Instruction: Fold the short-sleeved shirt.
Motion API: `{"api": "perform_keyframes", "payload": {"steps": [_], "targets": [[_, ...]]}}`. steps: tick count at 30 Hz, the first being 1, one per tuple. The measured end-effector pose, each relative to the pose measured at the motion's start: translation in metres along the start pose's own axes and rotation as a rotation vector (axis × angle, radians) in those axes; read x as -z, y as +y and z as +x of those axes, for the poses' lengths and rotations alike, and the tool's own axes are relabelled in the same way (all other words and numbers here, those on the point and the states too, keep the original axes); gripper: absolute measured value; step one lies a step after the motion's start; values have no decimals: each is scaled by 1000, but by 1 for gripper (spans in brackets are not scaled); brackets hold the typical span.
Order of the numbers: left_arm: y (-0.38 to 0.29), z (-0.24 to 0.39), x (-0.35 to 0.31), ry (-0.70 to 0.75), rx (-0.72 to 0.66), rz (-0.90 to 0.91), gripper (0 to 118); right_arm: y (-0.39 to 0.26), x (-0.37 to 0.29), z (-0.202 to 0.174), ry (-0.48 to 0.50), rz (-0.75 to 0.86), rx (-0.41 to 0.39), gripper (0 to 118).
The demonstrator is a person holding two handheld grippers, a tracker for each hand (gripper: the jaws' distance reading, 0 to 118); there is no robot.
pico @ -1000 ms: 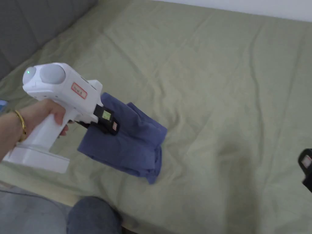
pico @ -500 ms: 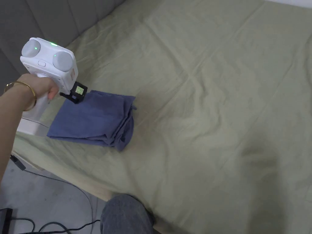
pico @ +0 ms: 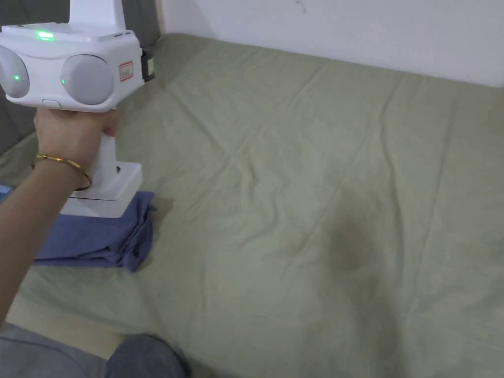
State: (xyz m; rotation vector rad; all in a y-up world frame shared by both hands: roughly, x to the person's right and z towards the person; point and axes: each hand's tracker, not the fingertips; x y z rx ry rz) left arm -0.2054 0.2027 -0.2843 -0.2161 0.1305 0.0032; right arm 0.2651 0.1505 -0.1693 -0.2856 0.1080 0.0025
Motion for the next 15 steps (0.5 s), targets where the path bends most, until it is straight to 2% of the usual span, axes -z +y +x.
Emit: {"api": "perform_keyframes", "payload": {"steps": [3,6,8,15], "targets": [[8,52,-29,-68,4,100,0,19,-9,15,-32,50,-35,0],[0,92,-45,-151,-3,139,0,29,-14,30,-48,76,-34,0],[-12,115,-54,-172,2,146,0,31,-18,31,-74,90,-55,0],[-67,169,-84,-258,32,122,0,12,-27,35,-112,91,-41,0]]}}
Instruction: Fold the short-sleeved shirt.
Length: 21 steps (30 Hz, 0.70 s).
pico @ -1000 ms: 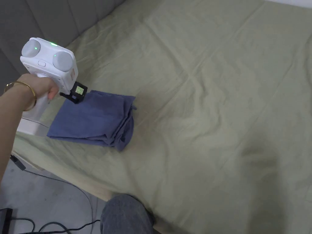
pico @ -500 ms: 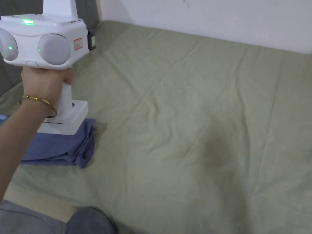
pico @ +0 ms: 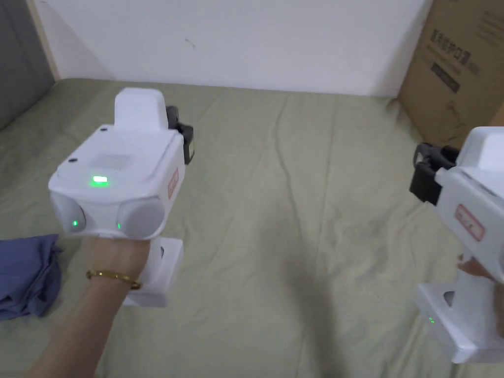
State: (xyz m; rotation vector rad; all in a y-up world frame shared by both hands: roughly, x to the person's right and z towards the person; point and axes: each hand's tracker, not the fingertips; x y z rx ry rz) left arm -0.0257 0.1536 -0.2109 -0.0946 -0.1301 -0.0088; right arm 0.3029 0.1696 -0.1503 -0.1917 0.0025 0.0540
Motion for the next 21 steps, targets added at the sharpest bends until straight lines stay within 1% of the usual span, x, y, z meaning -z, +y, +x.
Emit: {"api": "perform_keyframes", "payload": {"steps": [3,9,12,13,21], "targets": [[-24,11,-3,-25,48,-34,0,-14,-4,-2,-11,-14,-2,0],[-57,16,-9,-19,17,-95,0,-44,-10,1,-26,-50,11,0],[-67,16,-16,0,23,-116,0,-54,-13,2,-28,-69,18,0],[-70,15,-17,4,25,-120,0,-57,-14,0,31,-103,105,0],[-81,8,-20,34,16,-156,0,-65,-19,1,24,-106,113,0]]}}
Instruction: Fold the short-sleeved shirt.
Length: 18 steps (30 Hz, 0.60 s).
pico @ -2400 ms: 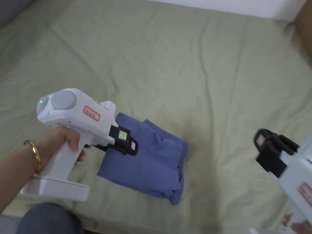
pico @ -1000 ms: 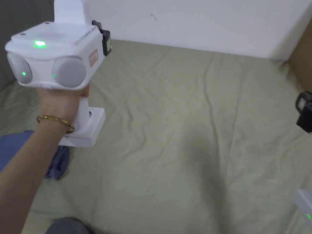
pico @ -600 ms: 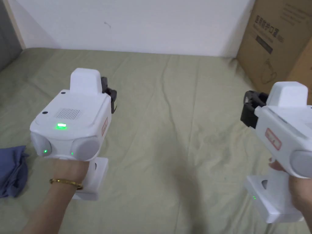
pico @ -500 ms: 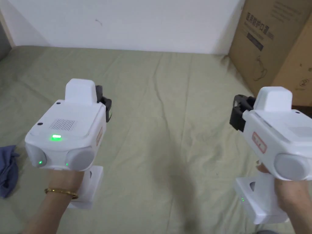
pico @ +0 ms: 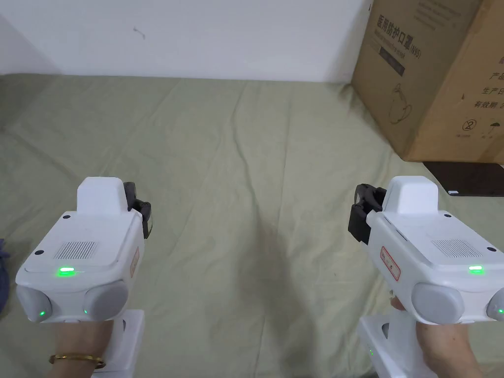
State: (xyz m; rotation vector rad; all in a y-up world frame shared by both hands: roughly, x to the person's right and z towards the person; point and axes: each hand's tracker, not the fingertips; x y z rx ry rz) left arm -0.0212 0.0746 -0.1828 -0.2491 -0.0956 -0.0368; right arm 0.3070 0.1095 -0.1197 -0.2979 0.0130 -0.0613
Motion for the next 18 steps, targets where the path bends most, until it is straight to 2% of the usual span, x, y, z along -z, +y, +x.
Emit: {"api": "perform_keyframes", "payload": {"steps": [2,3,5,7,8,9,10,11,12,14,15,18], "targets": [[0,0,0,3,4,1,0,-1,0,1,3,-1,5,0],[0,0,0,5,6,2,1,-2,0,1,-6,-6,-39,0],[0,-1,0,10,1,7,18,-2,-1,0,-5,-3,-30,0],[1,0,0,19,-6,2,71,-1,-1,2,-6,12,-54,1],[2,-1,1,19,-9,-4,93,-1,-2,1,-5,16,-47,12],[3,-1,3,21,-12,-12,114,0,-2,1,-5,22,-44,49],[3,-1,1,25,-16,-12,118,2,-3,2,-5,27,-42,82],[3,-1,0,29,-17,-3,118,3,-2,4,6,21,-30,105],[3,-1,-2,28,-16,18,118,2,-1,5,12,16,-18,118],[4,0,-5,33,-12,26,118,2,-2,5,-9,25,-2,118],[5,-1,-5,31,-8,24,118,5,-3,5,-4,35,55,118],[8,-2,-6,25,-12,17,118,5,-2,6,-6,27,41,118]]}}
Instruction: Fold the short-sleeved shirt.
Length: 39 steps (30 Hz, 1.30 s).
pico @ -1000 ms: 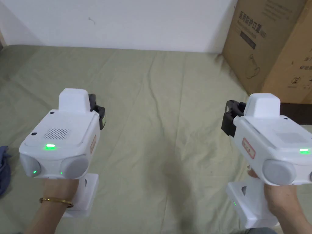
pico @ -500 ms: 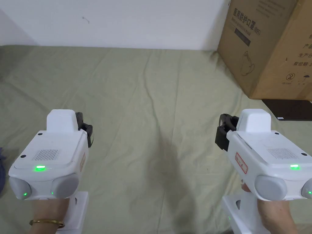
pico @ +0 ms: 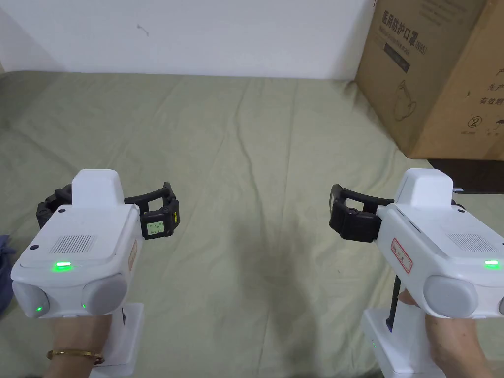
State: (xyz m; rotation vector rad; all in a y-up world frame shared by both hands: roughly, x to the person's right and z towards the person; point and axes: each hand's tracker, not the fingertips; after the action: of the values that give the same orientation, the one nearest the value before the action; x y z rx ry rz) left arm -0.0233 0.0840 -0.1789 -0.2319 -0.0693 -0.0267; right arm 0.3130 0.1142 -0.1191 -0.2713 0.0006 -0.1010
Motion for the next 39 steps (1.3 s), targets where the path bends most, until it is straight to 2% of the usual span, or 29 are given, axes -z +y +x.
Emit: {"api": "perform_keyframes", "payload": {"steps": [3,8,9,12,13,39], "targets": [[1,0,-2,4,-5,3,118,-1,0,-2,-14,7,-28,118],[0,-2,0,5,8,1,118,-1,0,-3,-18,10,-26,118],[0,-2,0,7,12,0,118,-2,0,-4,-15,7,-50,118],[-1,-2,1,9,16,3,118,-2,0,-6,-14,17,-52,118],[-1,-2,1,10,15,3,118,-2,0,-5,-20,21,-80,118],[-6,0,1,0,32,-2,118,-5,-4,-10,-11,19,-99,118]]}}
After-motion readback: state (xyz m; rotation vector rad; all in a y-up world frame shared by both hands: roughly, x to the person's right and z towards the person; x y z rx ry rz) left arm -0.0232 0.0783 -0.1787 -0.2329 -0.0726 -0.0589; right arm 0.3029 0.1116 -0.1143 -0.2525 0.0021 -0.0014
